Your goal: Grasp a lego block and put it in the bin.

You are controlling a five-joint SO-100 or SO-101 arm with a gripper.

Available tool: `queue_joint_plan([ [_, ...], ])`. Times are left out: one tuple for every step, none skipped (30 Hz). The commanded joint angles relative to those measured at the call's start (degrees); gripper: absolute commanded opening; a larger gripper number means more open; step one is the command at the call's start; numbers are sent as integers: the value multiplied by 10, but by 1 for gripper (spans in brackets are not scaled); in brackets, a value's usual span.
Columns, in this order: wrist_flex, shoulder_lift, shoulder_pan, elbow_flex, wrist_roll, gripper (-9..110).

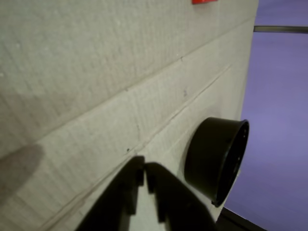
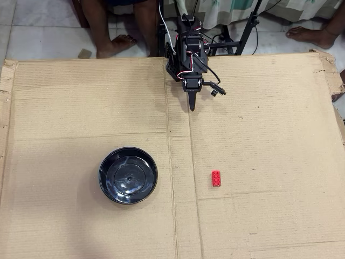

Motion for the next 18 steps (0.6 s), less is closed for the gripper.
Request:
queue_joint_plan([
  [-3,-19,1,-41,3,1],
  [-4,-25,1,-46,3,1],
  [-4,-30,1,-50,4,1],
  [-4,-32,1,-52,4,1],
  [-4,-33,1,-52,4,1],
  [-4,-33,1,-52,4,1],
  [-4,-31,2,-52,4,1],
  [-4,-30,2,-52,4,1],
  [-4,-30,2,-52,4,1],
  [-4,-29,2,-52,4,1],
  [-4,-29,2,-52,4,1],
  [-4,-29,2,-52,4,1],
  [-4,-29,2,-52,4,1],
  [-4,-29,2,-52,4,1],
  [-4,-30,2,-52,4,1],
  [-4,-30,2,-52,4,1],
  [-4,-30,2,-52,4,1],
  [-4,-31,2,-52,4,1],
])
